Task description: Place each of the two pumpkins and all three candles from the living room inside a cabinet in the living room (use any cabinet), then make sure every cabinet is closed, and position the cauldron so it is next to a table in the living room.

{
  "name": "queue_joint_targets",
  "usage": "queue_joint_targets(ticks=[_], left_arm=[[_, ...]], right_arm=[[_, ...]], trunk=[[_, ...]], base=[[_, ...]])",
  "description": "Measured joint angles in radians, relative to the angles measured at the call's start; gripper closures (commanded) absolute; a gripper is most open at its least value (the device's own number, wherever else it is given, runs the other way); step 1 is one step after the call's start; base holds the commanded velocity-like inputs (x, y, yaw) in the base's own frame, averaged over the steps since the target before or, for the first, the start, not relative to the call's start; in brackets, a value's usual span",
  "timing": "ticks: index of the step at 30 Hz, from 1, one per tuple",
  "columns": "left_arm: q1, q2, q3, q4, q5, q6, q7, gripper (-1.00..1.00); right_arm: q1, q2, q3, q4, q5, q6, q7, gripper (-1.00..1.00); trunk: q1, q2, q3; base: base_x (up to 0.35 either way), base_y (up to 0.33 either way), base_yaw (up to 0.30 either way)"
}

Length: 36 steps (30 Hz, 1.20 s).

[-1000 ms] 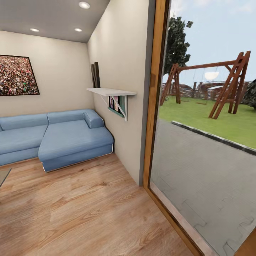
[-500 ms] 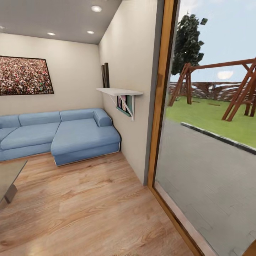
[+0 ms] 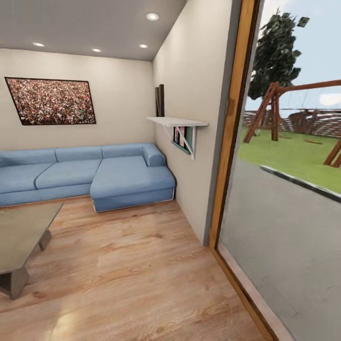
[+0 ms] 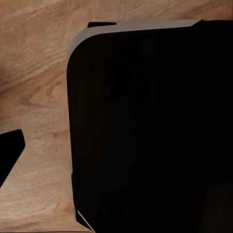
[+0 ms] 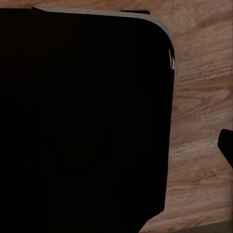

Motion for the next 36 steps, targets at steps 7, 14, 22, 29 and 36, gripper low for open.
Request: queue_joint_targets(ticks=[7, 14, 22, 29, 36], left_arm=[[0.000, 0.000, -0.001, 0.000, 0.000, -0.001, 0.000, -1.00], [0.000, 0.000, -0.001, 0.000, 0.000, -0.002, 0.000, -1.00], [0.000, 0.002, -0.003, 0.000, 0.000, -0.002, 0.000, -1.00], [0.000, 0.002, -0.003, 0.000, 0.000, -0.002, 0.000, -1.00], [0.000, 0.002, -0.003, 0.000, 0.000, -0.011, 0.000, -1.00]], right_arm=[[0.000, 0.000, 0.000, 0.001, 0.000, 0.000, 0.000, -1.00], [0.000, 0.003, 0.000, 0.001, 0.001, 0.000, 0.000, -1.00], [0.000, 0.009, 0.000, 0.001, 0.001, -0.001, 0.000, -1.00], [0.000, 0.015, 0.000, 0.001, 0.001, -0.001, 0.000, -1.00], [0.000, 0.016, 0.000, 0.001, 0.001, -0.001, 0.000, -1.00]], trunk=[[0.000, 0.000, 0.000], [0.000, 0.000, 0.000], [0.000, 0.000, 0.000], [0.000, 0.000, 0.000], [0.000, 0.000, 0.000]], base=[[-0.197, 0.000, 0.244], [-0.019, 0.000, 0.244], [-0.048, 0.000, 0.245], [-0.171, 0.044, 0.245], [-0.029, 0.007, 0.245]])
